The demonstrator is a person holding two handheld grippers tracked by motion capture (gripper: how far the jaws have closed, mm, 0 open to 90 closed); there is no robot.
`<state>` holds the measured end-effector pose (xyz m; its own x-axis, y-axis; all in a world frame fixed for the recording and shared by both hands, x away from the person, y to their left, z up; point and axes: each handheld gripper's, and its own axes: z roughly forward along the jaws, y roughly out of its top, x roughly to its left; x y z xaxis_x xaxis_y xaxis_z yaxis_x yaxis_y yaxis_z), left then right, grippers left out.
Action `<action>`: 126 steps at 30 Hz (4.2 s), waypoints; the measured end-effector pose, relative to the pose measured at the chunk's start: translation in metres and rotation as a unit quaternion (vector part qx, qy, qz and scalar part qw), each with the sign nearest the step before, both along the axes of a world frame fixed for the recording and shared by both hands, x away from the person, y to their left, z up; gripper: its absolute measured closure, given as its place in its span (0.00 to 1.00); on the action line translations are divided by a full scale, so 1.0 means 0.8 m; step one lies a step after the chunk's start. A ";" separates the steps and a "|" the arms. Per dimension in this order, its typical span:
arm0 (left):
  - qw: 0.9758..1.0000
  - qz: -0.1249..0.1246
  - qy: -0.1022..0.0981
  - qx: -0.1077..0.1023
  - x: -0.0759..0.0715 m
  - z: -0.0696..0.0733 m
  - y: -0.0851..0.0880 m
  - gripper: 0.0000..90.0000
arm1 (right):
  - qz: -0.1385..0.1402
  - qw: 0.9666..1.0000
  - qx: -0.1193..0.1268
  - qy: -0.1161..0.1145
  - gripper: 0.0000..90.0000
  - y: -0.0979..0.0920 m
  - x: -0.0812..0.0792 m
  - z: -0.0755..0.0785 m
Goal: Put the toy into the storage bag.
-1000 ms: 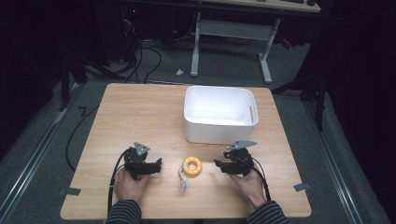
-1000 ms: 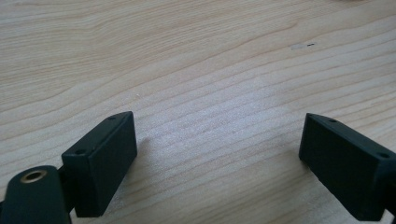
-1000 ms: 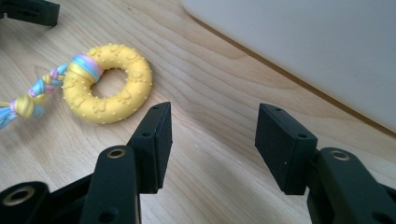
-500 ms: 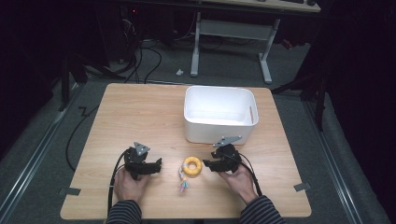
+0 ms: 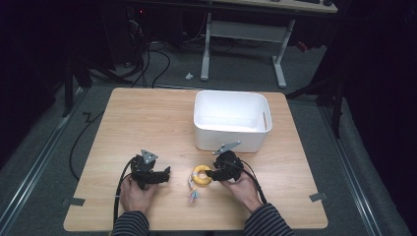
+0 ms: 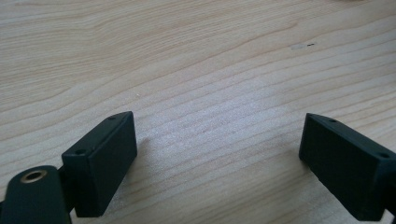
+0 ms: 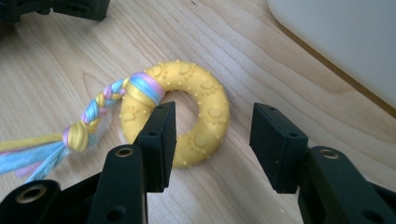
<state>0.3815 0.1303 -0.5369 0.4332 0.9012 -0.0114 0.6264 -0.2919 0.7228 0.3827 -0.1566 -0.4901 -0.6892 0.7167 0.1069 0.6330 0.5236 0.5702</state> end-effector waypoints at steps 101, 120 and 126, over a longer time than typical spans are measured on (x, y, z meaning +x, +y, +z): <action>1.000 -0.006 -0.002 -0.001 -0.001 0.000 0.000 0.16 | -0.047 0.998 -0.042 -0.024 0.75 -0.096 -0.022 0.067; 1.000 -0.008 -0.002 -0.003 -0.001 0.000 0.000 0.16 | -0.076 0.996 -0.020 -0.036 0.75 -0.150 -0.031 0.106; 1.000 -0.008 -0.002 -0.003 -0.001 0.000 0.000 0.16 | -0.081 0.996 -0.019 -0.039 0.75 -0.163 -0.030 0.120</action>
